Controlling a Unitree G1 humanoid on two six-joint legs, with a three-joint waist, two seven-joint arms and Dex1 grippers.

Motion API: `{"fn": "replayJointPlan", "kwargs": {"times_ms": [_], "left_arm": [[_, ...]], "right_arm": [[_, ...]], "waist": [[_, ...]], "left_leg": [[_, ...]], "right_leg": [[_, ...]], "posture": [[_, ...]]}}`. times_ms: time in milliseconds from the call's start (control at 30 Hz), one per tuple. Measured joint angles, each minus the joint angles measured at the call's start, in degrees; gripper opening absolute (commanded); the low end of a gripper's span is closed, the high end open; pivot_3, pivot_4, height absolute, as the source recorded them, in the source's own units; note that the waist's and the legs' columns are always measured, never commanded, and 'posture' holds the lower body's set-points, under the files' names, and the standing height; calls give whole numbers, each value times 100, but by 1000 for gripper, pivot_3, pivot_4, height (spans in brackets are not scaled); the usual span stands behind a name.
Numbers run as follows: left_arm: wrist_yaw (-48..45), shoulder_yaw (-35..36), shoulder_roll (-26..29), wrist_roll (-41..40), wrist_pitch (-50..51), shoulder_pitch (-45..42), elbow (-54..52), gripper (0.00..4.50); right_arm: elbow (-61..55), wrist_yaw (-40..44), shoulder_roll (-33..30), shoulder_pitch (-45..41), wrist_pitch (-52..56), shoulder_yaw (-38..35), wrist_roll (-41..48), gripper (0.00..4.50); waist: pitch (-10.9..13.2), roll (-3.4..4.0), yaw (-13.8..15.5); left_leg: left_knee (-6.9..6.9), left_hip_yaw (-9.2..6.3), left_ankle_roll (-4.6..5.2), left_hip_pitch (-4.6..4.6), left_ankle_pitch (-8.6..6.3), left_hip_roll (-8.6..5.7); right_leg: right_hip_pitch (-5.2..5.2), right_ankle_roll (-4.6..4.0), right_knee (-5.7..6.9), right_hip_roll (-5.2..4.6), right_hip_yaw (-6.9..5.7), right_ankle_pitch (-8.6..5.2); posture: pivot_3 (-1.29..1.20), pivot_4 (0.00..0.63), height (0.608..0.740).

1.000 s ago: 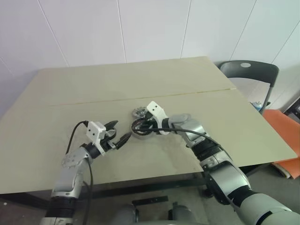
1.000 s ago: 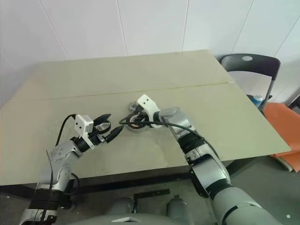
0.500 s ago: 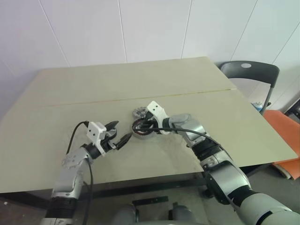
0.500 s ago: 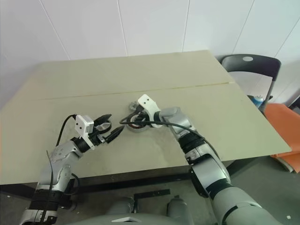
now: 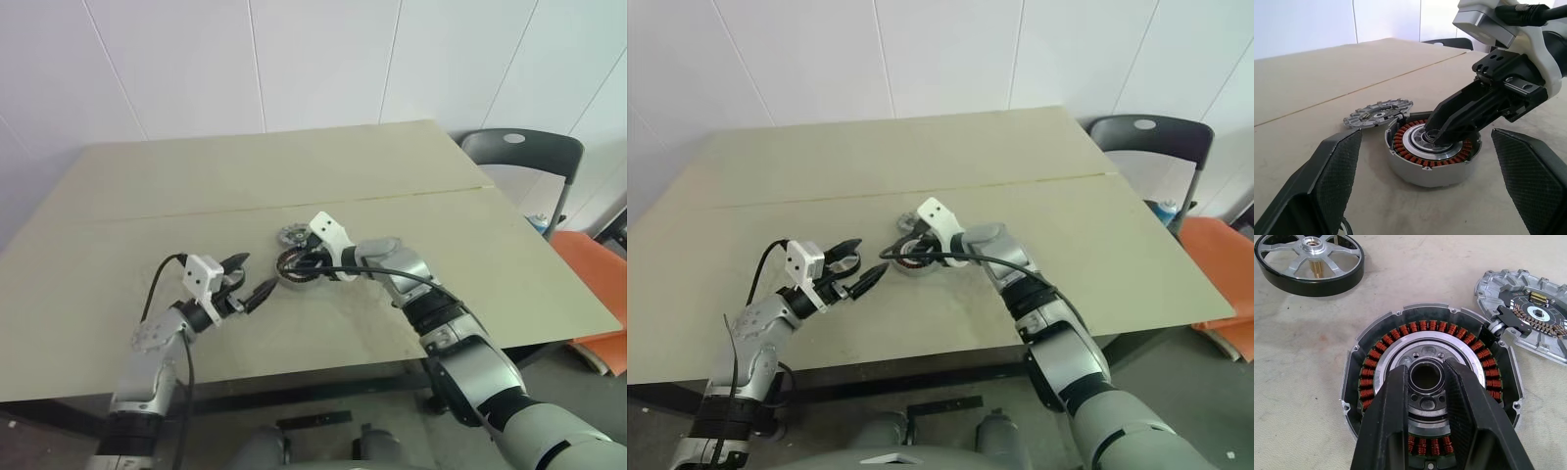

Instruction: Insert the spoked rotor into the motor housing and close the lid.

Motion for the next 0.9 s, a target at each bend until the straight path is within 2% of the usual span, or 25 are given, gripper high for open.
{"fn": "replayJointPlan", "kwargs": {"times_ms": [900], "left_arm": [[-109, -19, -47, 35, -117, -13, 184, 4500]], "right_arm": [[300, -161, 2, -109, 26, -351, 62, 668]], "waist": [[-1, 0, -13]], "left_leg": [[-4, 0, 0, 14, 0, 2]], "right_leg": [[11, -1, 0, 3, 1, 1]], "posture": [[0, 0, 740]]}}
